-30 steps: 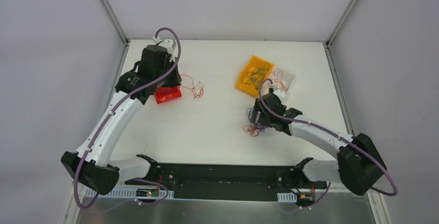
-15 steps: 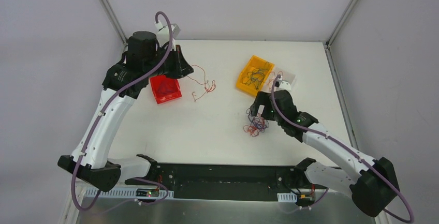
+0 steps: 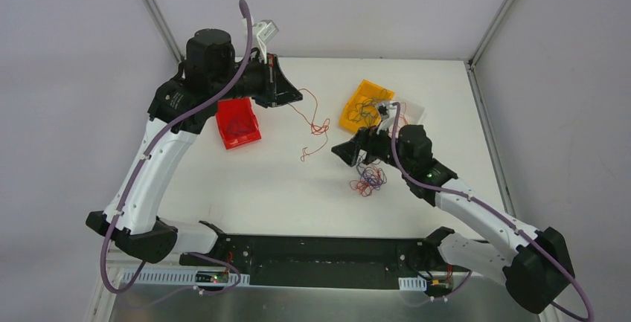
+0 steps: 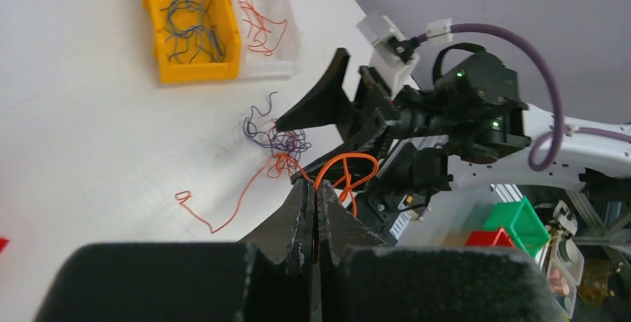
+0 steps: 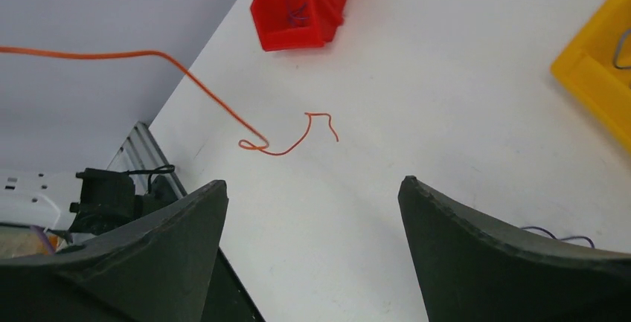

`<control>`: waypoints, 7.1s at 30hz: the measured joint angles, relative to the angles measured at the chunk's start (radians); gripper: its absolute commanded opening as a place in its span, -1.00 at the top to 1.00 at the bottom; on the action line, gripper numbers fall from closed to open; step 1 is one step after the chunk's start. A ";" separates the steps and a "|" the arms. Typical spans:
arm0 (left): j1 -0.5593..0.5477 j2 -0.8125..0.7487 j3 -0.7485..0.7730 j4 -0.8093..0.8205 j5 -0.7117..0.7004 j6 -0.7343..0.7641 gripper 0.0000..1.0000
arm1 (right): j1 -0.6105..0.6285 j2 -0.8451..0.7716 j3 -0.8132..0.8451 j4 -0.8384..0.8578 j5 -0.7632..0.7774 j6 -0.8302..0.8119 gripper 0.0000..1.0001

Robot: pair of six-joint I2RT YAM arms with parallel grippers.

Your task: Untangle the cables

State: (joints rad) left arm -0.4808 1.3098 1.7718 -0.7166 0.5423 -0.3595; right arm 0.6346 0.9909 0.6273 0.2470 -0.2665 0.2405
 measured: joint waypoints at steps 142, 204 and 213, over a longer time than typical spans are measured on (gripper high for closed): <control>-0.152 -0.280 -0.577 0.221 -0.661 0.065 -0.74 | -0.518 0.818 0.716 -0.578 0.375 0.100 1.00; -0.274 0.069 -0.813 0.464 -0.312 -0.055 -0.97 | -0.297 0.294 0.159 -0.596 0.177 0.101 -0.57; -0.338 0.242 -0.814 0.647 -0.269 -0.107 -0.67 | -0.274 0.299 0.066 -0.510 0.084 0.133 -0.21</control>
State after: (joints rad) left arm -0.8185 1.5520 0.9581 -0.0692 0.2729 -0.4664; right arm 0.3607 1.2903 0.6937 -0.2634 -0.1829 0.3733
